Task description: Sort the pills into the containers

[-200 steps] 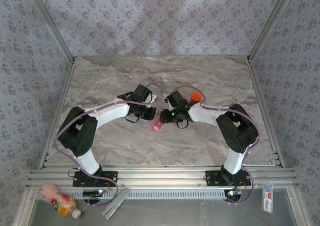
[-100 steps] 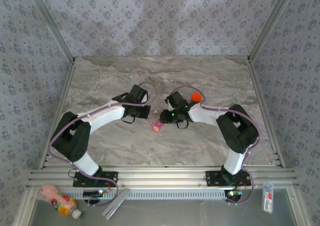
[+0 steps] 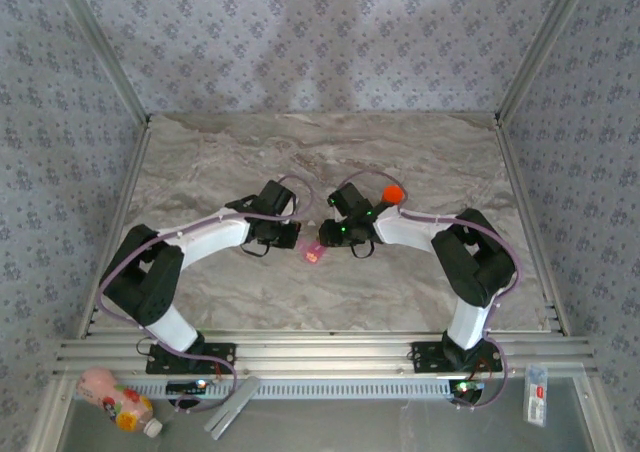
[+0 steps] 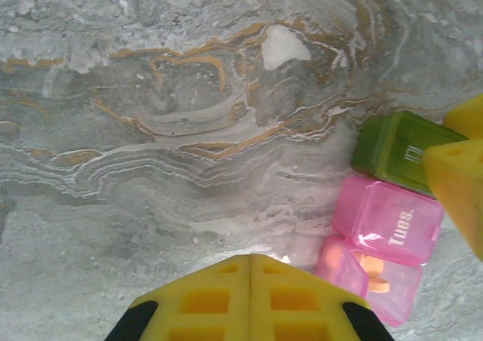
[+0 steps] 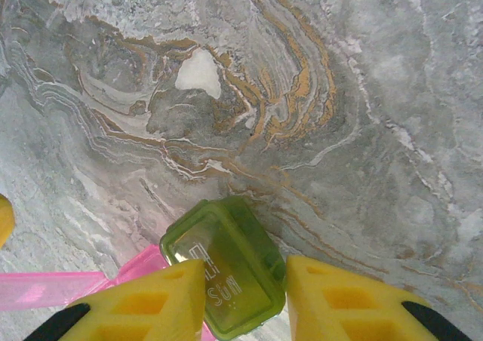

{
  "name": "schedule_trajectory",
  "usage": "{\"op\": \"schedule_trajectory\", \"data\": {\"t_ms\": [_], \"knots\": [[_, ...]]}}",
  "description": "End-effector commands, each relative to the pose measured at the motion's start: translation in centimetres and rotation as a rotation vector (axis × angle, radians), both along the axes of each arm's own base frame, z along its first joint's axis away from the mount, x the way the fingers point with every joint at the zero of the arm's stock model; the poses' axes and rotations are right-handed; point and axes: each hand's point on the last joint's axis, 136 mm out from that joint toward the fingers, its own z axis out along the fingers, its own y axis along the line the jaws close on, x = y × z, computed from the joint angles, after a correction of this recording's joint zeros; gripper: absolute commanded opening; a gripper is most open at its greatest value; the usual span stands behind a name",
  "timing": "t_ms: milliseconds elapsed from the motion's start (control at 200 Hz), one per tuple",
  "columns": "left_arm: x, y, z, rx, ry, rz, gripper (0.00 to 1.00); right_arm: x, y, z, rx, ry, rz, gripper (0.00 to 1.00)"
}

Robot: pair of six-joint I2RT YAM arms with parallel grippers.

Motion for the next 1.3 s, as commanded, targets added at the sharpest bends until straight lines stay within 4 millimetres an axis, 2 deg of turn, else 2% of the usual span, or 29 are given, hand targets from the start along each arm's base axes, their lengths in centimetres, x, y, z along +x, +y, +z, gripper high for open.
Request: {"op": "schedule_trajectory", "data": {"t_ms": [0,555,1019,1294], "knots": [[-0.4,-0.6,1.2,-0.05,-0.015,-0.004,0.0,-1.0,-1.0,-1.9,-0.086,0.051,-0.008,0.34],[-0.9,-2.8,3.1,-0.134,-0.03,-0.041,0.0,-1.2,-0.9,-2.2,-0.094,0.058,-0.003,0.34],[-2.6,-4.7,2.8,-0.162,-0.012,-0.082,0.0,-1.2,-0.8,-2.3,-0.097,0.059,-0.001,0.34],[-3.5,-5.2,1.8,-0.174,0.014,-0.085,0.0,-1.3,-0.6,-2.3,-0.098,0.062,0.001,0.34]]}}
